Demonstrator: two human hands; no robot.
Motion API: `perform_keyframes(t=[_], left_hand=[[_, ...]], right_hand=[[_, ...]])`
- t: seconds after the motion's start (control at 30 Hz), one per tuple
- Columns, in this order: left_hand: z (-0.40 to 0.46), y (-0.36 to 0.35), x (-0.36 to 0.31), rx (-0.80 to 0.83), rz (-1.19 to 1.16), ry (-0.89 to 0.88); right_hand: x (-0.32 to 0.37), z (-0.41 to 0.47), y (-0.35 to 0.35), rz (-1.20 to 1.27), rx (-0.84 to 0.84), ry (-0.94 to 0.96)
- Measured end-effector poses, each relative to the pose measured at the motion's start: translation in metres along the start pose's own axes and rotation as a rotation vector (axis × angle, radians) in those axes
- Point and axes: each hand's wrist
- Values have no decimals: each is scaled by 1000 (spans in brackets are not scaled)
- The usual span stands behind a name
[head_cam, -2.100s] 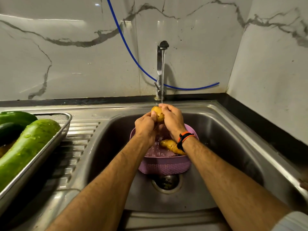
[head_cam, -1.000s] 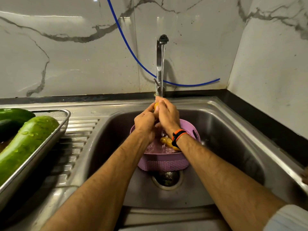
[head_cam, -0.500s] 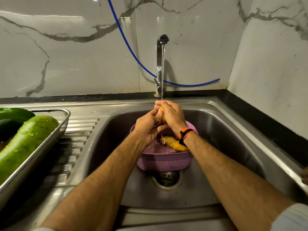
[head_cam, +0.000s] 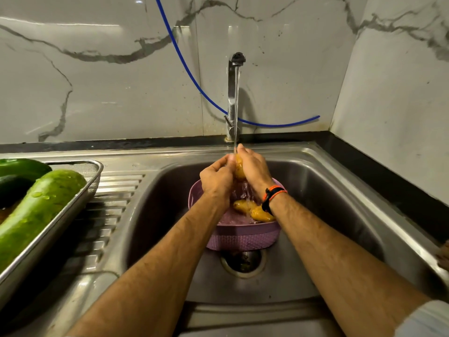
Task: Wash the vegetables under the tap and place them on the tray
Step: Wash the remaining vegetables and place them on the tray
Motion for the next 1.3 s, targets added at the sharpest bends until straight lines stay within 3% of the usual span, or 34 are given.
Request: perform_keyframes(t=[0.2,0.3,0.5,0.6,0.7,0.8,0.9,0.97,1.07,1.3], left_hand=[[0,11,-7,103,75,91],[-4,8,-7,177,62,118],[-2,3,-3,14,-39,71],[-4,5,-6,19,-54,46],[-5,10,-11,103,-50,92],[-4,8,-11,59,-70,62],[-5,3,-9,-7,-55,32],[-5,5,-11,49,-50,55],[-4,8,-13,112,-66,96],[1,8,-5,-8,62,38]], right_hand=[[-2,4,-5,164,-19,-29],[-4,5,-5,50,-38,-42],[-3,-6,-11,-186,-103,199],[-4,-8,-17,-239,-108,249],[-3,0,-7,-160,-86,151],[-3,-2,-5,-65,-3,142],[-2,-9,-17,-123,-106,221],[0,-7,-16,-114,-155,201],[2,1,-3,17,-49,74],[0,1,1,94,55,-16]])
Point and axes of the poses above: each hand's wrist, its own z-axis towards the middle knuckle, its own y-axis out of the back of the hand, x = y × z, and after that the axes turned 7 degrees about x, right-handed
